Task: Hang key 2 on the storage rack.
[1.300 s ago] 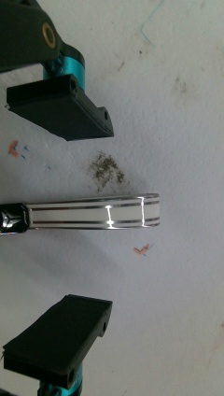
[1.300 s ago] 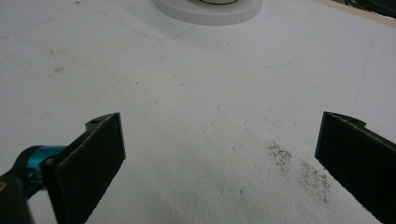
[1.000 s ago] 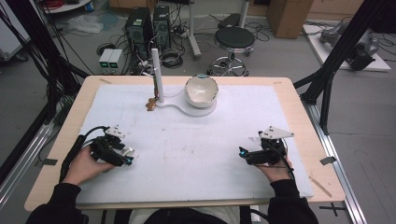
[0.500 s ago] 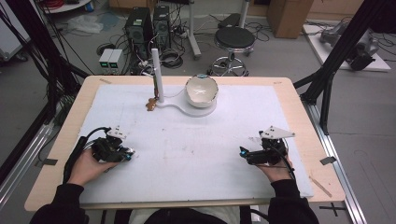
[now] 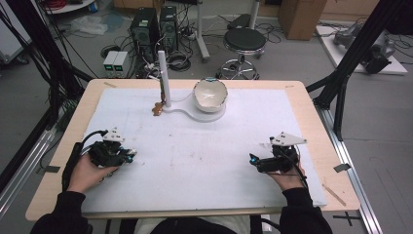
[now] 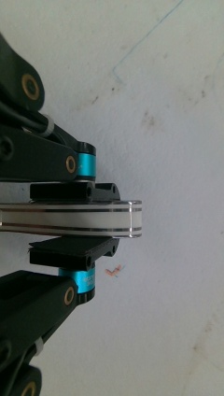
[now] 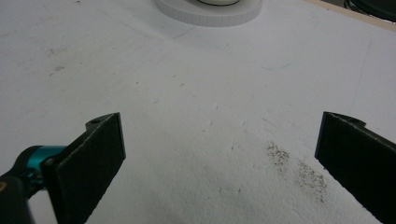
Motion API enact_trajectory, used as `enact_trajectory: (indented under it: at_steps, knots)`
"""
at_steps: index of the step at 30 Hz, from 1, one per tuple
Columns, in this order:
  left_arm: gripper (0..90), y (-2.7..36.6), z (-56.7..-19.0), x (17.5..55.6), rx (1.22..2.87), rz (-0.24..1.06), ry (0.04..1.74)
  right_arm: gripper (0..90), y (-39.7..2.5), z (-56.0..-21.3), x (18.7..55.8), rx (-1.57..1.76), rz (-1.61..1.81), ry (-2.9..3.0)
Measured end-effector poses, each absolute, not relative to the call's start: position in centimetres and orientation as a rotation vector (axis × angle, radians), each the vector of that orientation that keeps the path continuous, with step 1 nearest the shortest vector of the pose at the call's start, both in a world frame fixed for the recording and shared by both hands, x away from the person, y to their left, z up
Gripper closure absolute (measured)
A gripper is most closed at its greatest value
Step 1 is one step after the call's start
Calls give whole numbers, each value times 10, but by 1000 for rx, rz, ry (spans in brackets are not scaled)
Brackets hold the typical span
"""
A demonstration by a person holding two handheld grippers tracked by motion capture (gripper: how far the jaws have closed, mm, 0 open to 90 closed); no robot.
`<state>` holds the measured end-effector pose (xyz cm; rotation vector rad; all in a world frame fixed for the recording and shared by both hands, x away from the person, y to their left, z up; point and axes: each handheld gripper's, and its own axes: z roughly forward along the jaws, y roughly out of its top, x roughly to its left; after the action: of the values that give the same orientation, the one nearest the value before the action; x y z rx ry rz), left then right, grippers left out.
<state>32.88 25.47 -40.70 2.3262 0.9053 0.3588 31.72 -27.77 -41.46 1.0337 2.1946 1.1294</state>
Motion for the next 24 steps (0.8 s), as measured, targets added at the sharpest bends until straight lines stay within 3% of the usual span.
enact_trajectory:
  at_steps: [10, 16, 24]
  knots:
    - [738, 258, -390, 333, 2318, 428, 870, 6, -279, -415, 317, 1039, 1139, 2190]
    - [739, 261, -371, 337, 2324, 576, 811, 6, -277, -415, 317, 1037, 1131, 2197]
    - [740, 266, -344, 350, 2281, 599, 799, 6, -277, -416, 318, 1038, 1132, 2198]
